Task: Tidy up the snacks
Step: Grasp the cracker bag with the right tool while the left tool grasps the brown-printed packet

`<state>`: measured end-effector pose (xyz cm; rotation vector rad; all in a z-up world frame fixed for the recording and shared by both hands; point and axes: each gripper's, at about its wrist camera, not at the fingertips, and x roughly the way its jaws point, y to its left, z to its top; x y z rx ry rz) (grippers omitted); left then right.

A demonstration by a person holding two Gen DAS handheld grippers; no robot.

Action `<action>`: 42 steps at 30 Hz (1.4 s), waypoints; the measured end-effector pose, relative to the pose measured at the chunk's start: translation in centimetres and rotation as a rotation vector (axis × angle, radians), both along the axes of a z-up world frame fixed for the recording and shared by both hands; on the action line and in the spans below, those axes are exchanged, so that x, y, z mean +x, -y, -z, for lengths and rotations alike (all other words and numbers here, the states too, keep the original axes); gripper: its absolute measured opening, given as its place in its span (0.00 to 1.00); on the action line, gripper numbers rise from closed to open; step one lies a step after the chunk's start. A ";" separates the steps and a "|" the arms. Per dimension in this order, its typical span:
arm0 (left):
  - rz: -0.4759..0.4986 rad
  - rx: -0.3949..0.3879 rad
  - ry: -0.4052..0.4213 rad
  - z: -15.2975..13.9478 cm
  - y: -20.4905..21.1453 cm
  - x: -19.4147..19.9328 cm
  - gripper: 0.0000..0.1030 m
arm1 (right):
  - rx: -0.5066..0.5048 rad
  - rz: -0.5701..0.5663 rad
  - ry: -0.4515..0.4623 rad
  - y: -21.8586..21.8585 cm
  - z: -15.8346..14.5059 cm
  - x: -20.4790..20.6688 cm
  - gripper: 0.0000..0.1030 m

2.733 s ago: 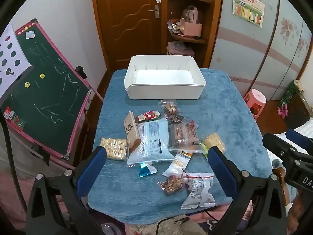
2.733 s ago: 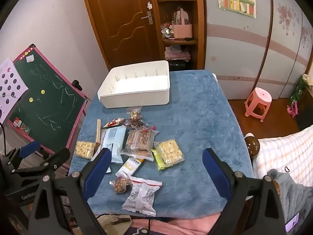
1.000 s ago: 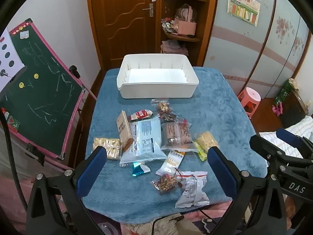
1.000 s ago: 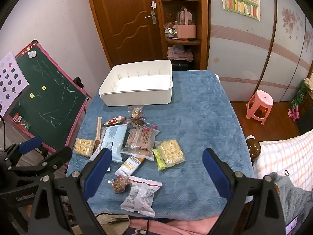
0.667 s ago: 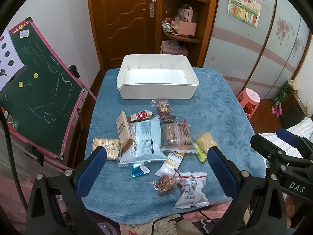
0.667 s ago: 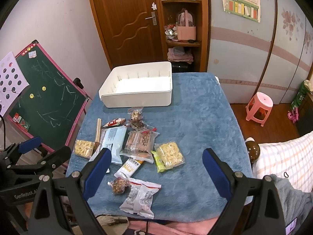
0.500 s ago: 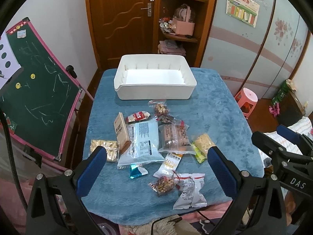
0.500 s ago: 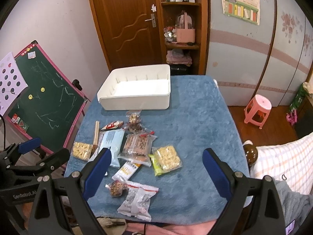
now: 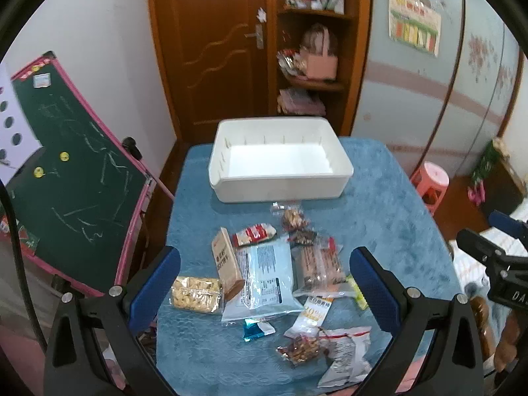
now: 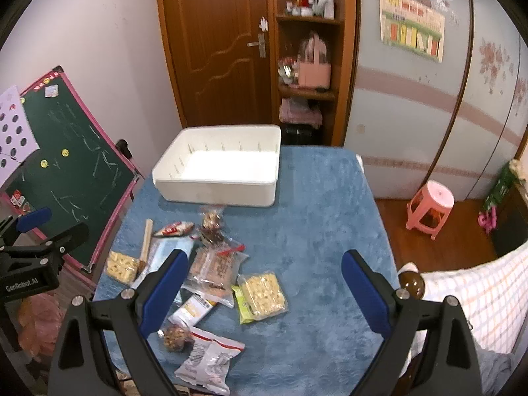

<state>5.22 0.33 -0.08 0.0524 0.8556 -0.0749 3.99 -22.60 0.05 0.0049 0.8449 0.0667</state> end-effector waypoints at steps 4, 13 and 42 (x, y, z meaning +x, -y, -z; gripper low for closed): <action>0.072 -0.007 -0.097 3.4 1.6 1.6 0.99 | -0.001 -0.017 -0.078 0.6 3.7 1.5 0.92; 0.149 -0.145 -0.317 11.8 5.5 6.9 0.99 | 0.045 -0.095 -0.313 1.0 14.8 5.4 0.92; 0.053 -0.080 -0.583 24.1 11.1 14.2 0.65 | 0.173 -0.221 -0.445 1.2 21.5 7.9 0.57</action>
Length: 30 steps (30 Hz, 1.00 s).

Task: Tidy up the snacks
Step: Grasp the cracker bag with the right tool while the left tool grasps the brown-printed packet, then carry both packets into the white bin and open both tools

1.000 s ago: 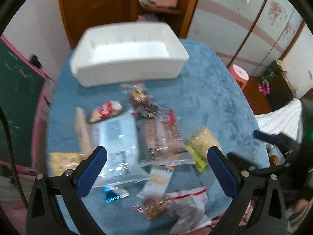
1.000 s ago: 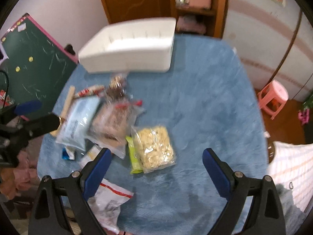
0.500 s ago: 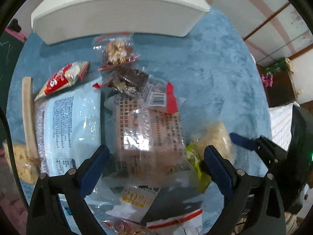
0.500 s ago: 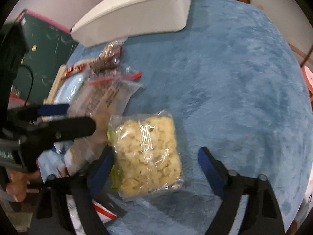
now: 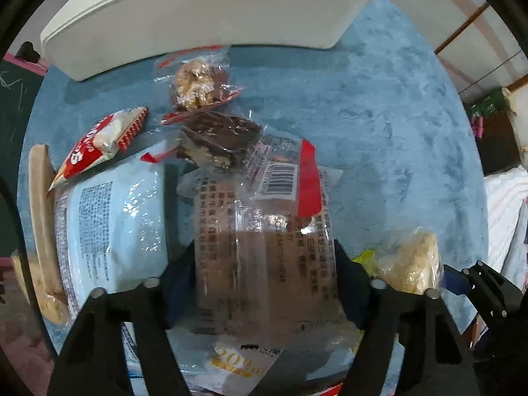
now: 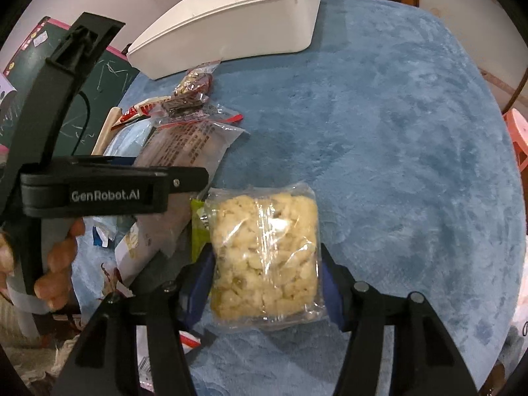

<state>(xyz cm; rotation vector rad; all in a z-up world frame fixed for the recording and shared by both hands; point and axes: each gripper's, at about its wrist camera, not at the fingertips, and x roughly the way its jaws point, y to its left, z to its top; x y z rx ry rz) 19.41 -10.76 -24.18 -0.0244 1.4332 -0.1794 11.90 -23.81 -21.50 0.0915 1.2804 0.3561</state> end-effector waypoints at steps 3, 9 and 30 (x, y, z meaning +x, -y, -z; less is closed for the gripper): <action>-0.009 -0.033 0.001 -0.8 -0.6 -0.5 0.63 | -0.018 0.006 0.016 0.1 -1.0 -0.5 0.57; 0.021 -0.098 0.104 -6.5 -2.3 -2.9 0.63 | -0.046 0.017 0.085 0.1 -5.0 -1.0 0.57; -0.001 0.099 0.631 -26.4 -6.2 9.6 0.63 | -0.119 0.101 0.499 -7.5 -23.8 15.0 0.57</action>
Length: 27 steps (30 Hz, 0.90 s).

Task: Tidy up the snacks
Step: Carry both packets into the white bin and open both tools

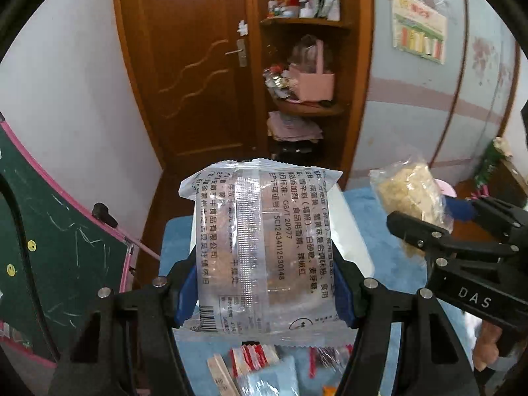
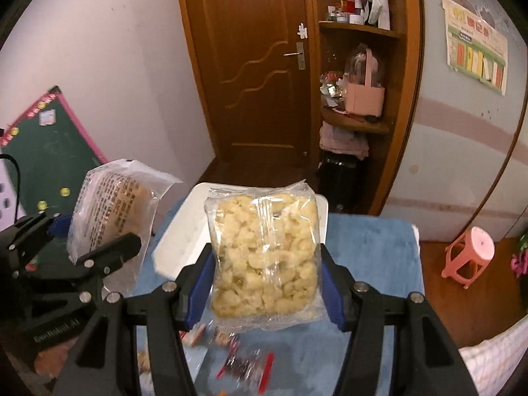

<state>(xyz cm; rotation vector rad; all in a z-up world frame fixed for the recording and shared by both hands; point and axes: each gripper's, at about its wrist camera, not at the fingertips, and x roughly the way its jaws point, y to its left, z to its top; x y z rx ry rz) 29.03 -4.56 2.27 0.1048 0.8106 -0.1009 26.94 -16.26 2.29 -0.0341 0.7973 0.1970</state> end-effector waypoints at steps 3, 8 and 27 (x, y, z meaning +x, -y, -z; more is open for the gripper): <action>-0.041 0.016 -0.018 2.7 -0.4 3.3 0.64 | -0.019 0.024 -0.049 -0.4 2.3 3.0 0.58; -0.098 0.032 -0.071 7.3 -1.7 8.0 0.78 | -0.059 0.044 -0.151 -1.1 7.7 7.5 0.59; -0.168 -0.064 -0.061 7.1 -5.8 3.1 0.99 | 0.094 0.089 -0.094 1.5 6.4 4.3 0.92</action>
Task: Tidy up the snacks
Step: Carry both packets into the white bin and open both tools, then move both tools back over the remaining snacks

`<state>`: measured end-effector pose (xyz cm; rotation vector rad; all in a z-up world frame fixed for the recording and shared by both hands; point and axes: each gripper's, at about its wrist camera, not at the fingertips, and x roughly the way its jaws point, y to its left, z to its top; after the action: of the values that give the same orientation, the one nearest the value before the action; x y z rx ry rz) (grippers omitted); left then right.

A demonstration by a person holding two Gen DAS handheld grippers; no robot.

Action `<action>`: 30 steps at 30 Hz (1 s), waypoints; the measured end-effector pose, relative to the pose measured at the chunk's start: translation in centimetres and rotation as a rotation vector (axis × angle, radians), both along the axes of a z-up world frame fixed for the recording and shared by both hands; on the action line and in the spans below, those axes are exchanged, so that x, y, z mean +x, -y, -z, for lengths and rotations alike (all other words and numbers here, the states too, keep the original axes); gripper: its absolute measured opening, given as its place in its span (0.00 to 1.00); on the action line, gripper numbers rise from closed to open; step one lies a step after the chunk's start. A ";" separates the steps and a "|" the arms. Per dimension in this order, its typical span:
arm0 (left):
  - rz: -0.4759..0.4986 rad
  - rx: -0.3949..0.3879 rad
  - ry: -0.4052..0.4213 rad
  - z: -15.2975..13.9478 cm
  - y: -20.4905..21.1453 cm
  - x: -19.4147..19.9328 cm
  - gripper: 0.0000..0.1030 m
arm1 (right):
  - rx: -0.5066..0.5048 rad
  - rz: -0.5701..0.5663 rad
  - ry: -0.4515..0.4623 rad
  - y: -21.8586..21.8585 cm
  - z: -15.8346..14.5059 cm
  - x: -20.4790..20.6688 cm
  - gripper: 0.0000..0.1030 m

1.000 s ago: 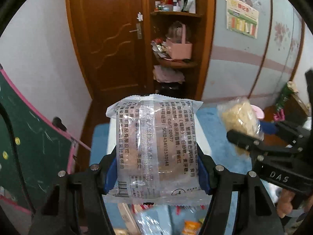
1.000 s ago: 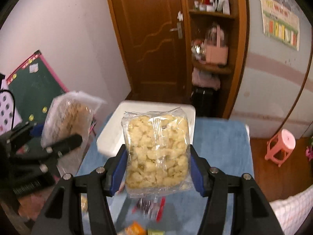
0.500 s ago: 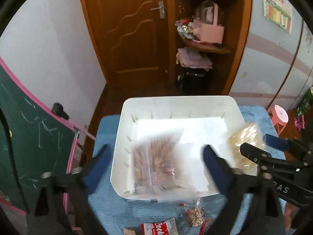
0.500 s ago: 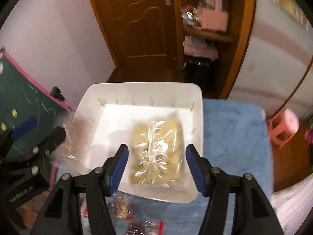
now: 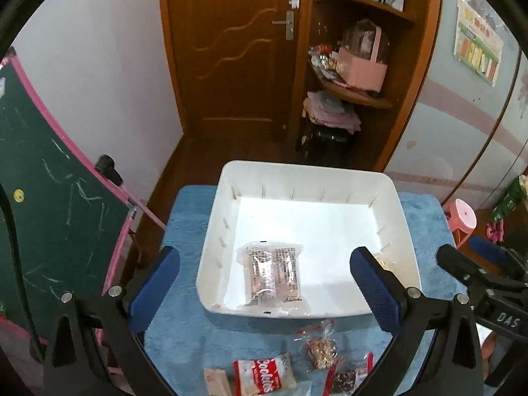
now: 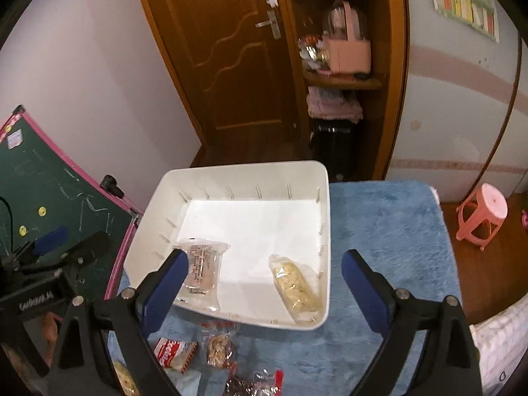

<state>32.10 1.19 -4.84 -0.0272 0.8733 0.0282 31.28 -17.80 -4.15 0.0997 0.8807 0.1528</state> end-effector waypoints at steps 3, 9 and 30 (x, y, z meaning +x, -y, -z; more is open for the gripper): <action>0.015 0.044 0.037 -1.5 0.1 -2.4 0.99 | -0.025 -0.023 0.051 -0.1 -1.9 -2.4 0.92; 0.061 0.066 0.089 -5.0 0.4 -7.8 0.99 | -0.035 -0.083 0.111 -0.1 -5.0 -7.9 0.92; 0.219 -0.010 0.030 -2.3 1.4 -26.6 0.96 | -0.075 -0.151 0.104 3.0 -3.0 -27.8 0.92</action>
<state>5.51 -0.25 -2.54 0.0583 0.8421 -0.1812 3.53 -20.76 -1.20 -0.0444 0.7886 0.2631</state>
